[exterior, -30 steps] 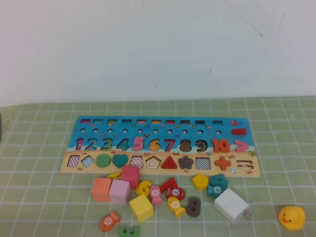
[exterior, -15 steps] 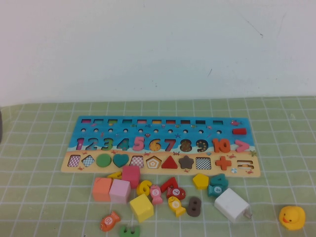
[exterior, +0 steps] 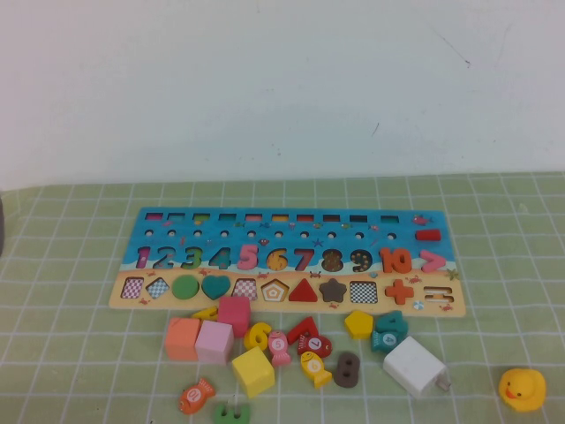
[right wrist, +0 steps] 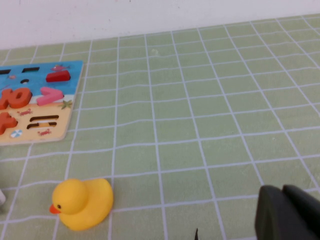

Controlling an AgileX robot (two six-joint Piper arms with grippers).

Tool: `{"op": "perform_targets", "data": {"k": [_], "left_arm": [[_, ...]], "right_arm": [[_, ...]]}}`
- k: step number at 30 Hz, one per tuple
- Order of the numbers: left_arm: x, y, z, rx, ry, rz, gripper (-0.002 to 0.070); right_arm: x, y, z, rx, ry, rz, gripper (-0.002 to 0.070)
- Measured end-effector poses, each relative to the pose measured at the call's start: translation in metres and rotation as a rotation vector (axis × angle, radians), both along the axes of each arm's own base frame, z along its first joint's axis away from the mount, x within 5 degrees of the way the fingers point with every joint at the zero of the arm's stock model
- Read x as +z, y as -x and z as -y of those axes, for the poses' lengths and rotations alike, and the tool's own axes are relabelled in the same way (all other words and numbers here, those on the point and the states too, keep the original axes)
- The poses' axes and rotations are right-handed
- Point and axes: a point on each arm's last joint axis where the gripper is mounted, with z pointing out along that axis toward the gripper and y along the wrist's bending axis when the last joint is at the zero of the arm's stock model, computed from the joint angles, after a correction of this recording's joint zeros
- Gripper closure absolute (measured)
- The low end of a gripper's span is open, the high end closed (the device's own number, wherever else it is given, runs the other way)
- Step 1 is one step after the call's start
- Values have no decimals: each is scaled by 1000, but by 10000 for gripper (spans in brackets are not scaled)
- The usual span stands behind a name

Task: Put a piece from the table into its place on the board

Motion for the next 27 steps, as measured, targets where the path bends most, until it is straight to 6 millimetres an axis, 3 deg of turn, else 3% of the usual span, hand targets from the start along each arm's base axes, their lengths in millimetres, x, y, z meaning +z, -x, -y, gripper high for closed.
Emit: {"op": "perform_targets", "data": {"k": [13, 15, 20, 23, 27], "left_arm": [[2, 0, -1, 4, -33, 19, 676], [5, -1, 1, 16, 84, 55, 676], [19, -3, 5, 82, 805, 167, 676], [22, -3, 5, 98, 964, 186, 676], [24, -3, 5, 103, 1019, 193, 676]], "right_arm": [[0, 0, 0, 0, 0, 0, 678], [0, 0, 0, 0, 0, 0, 678], [0, 0, 0, 0, 0, 0, 678], [0, 0, 0, 0, 0, 0, 678], [0, 0, 0, 0, 0, 0, 678]]}}
